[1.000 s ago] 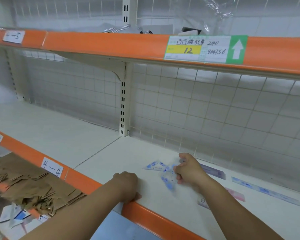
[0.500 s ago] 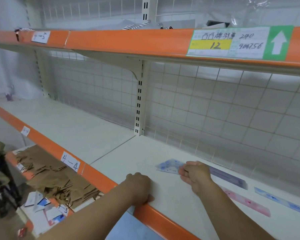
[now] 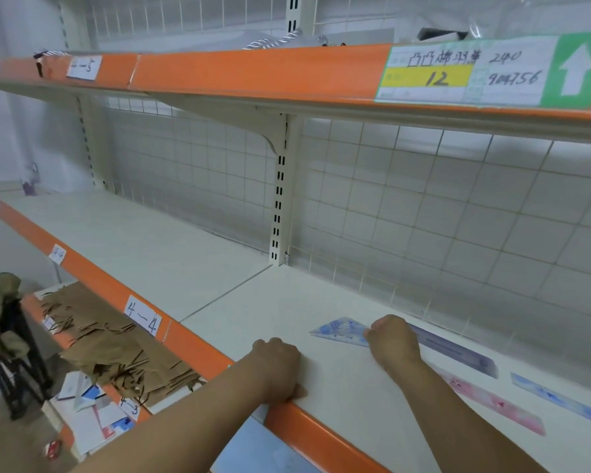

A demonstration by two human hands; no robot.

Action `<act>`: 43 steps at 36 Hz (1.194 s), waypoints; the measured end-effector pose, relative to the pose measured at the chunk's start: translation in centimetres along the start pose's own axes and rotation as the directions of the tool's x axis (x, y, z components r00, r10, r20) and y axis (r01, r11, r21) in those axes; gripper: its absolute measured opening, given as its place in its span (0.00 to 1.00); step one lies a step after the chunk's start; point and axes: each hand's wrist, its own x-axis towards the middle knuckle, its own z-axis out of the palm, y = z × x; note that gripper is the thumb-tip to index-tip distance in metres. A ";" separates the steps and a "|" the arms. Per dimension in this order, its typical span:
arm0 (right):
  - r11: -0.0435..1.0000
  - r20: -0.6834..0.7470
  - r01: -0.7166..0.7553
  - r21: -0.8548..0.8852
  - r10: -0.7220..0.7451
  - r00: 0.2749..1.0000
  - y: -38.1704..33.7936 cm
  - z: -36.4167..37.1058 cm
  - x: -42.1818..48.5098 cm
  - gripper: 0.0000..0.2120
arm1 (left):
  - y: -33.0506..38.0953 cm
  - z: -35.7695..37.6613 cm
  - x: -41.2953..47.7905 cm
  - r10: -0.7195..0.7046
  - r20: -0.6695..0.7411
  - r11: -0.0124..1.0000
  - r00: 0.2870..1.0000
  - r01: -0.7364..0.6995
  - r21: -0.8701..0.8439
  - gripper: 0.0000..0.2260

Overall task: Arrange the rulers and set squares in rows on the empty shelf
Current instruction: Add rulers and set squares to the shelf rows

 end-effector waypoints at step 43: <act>0.843 0.070 0.172 -0.510 -0.159 0.985 1.9 -2.8 -4.8 0.09 | 0.4 0.1 0.5 -0.024 0.016 0.998 1.000 0.025 -0.060 0.23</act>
